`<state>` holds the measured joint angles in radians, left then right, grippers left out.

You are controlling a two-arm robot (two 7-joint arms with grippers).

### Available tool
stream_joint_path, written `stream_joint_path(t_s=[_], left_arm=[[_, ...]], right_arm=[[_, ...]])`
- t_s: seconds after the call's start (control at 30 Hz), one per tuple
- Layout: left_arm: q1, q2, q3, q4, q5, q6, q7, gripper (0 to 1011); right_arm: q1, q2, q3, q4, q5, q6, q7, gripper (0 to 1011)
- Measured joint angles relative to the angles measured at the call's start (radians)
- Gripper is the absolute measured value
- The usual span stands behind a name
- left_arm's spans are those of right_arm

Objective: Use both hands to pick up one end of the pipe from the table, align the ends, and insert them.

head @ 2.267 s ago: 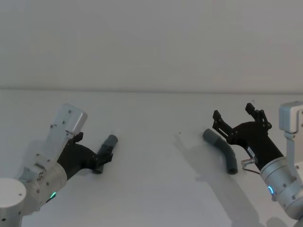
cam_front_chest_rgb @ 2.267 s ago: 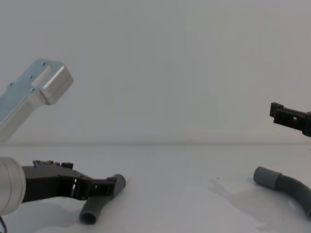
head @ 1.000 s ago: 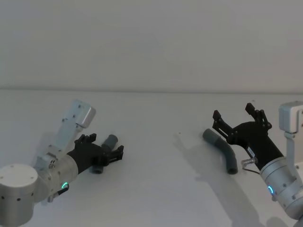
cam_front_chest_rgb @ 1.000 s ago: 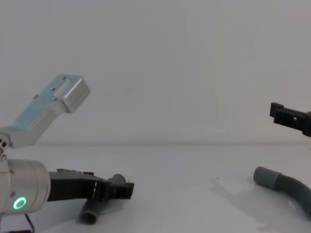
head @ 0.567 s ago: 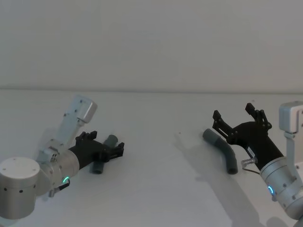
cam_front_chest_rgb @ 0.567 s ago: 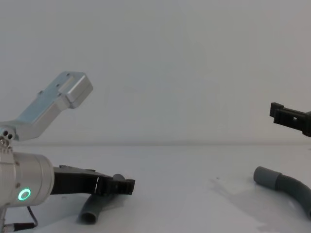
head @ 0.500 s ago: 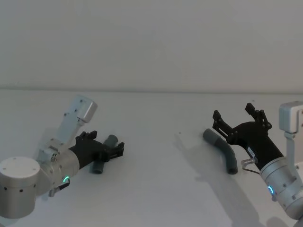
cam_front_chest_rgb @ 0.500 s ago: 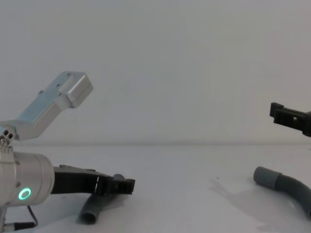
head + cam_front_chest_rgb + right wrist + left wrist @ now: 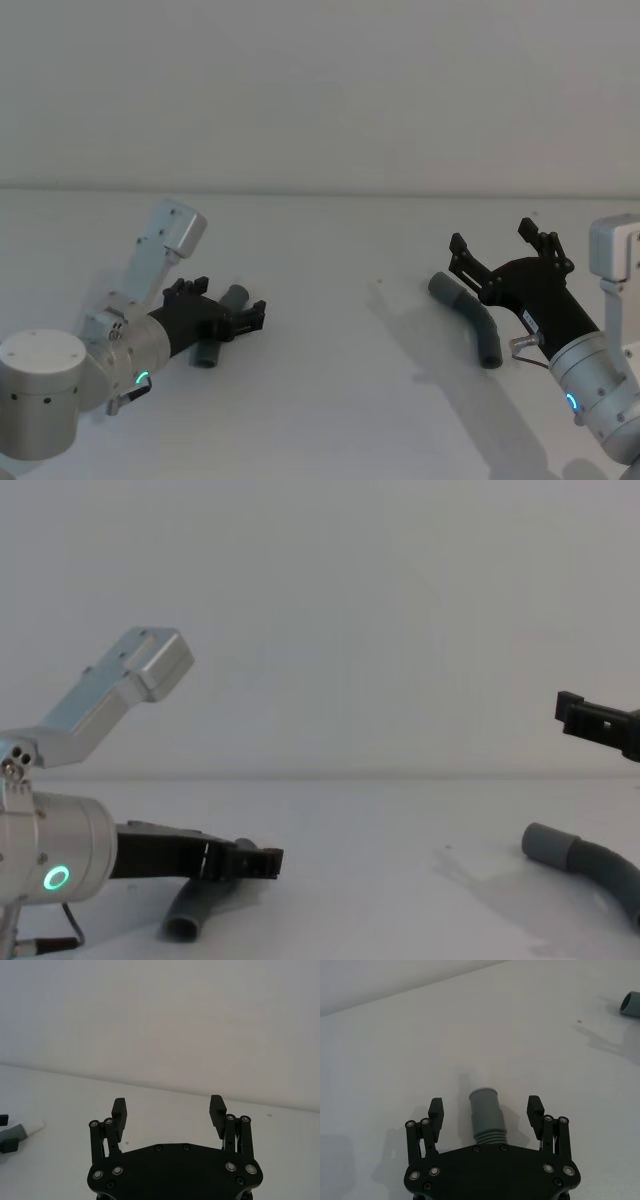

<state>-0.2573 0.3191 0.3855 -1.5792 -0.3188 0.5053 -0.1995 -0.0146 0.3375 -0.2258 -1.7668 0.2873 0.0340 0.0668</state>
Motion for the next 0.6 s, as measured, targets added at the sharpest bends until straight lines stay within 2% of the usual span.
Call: stream_joint_path(t_s=[0.6], left_arm=[[-0.002, -0.029, -0.015, 0.013, -0.009, 0.022, -0.002, 1001]], right_arm=[[0.000, 0.000, 0.000, 0.000, 0.000, 0.000, 0.000, 1002]])
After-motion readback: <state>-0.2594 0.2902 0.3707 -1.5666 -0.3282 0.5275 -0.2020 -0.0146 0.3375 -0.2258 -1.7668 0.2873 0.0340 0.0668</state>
